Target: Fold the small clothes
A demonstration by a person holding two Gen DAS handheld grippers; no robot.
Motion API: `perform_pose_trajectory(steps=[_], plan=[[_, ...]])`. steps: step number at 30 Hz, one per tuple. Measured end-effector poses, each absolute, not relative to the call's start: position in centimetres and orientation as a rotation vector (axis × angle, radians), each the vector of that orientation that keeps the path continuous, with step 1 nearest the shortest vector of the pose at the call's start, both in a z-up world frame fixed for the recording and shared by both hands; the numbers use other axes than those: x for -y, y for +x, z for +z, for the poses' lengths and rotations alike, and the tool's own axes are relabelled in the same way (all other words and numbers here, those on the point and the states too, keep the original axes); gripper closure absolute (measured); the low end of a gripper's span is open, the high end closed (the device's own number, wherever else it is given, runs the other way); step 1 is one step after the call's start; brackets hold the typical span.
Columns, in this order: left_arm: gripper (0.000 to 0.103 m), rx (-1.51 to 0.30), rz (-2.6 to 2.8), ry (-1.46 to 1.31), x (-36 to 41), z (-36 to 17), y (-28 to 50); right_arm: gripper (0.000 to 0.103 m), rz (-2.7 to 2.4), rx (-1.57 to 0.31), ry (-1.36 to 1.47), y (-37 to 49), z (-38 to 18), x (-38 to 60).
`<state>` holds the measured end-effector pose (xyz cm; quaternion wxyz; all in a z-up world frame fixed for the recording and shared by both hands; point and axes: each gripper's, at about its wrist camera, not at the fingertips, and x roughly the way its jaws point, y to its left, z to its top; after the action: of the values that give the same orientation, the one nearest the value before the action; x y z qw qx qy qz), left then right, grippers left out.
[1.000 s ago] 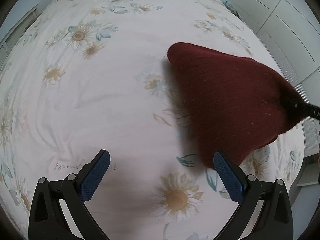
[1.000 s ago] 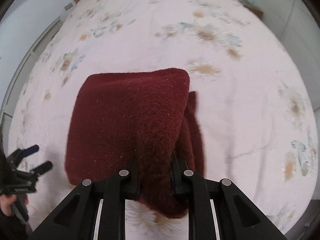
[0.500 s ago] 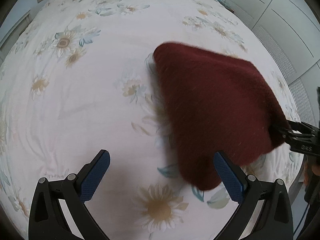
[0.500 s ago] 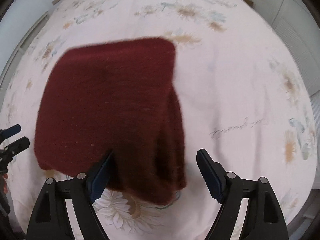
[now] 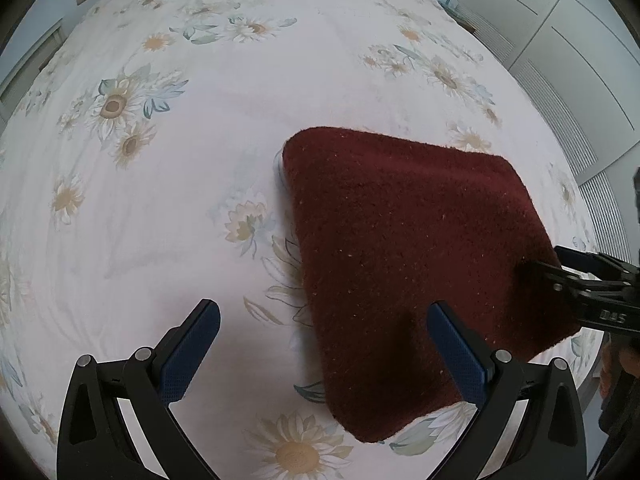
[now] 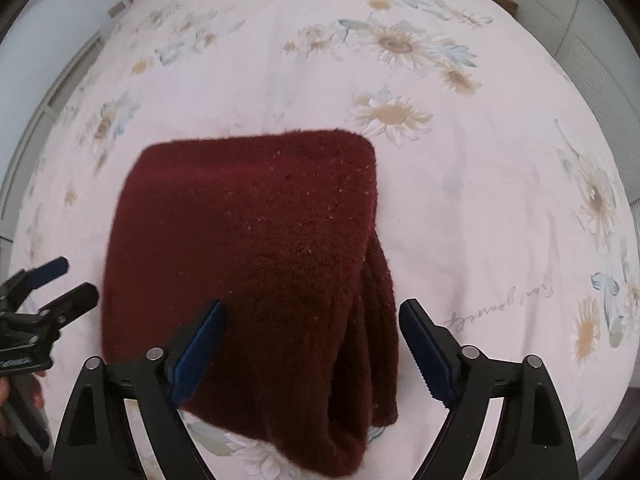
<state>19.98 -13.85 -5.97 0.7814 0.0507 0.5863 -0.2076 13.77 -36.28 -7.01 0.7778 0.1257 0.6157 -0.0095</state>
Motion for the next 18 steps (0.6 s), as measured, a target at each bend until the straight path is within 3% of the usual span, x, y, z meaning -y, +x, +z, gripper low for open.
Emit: perform_pose_trajectory(steps=[1,4,13,18], plan=[[0.001,-1.267,-0.449,0.112,14.0,-6.0,20.0,0.048,-0.01,-1.34,0.291,13.7,-7.3,36.3],[0.001,-1.269,-0.453,0.117,14.3,-6.1,19.9,0.077,0.01,-1.331,0.349,13.1,-8.0,37.1],[0.001,-1.254,-0.497,0.149,16.1,-5.9,19.3,0.086,-0.014,-1.288,0.356,8.0,-7.7,40.6],[0.001,-1.269,-0.521,0.164,17.9,-6.8,18.9,0.086,-0.023,-1.291,0.35,8.4,-8.3,40.5]])
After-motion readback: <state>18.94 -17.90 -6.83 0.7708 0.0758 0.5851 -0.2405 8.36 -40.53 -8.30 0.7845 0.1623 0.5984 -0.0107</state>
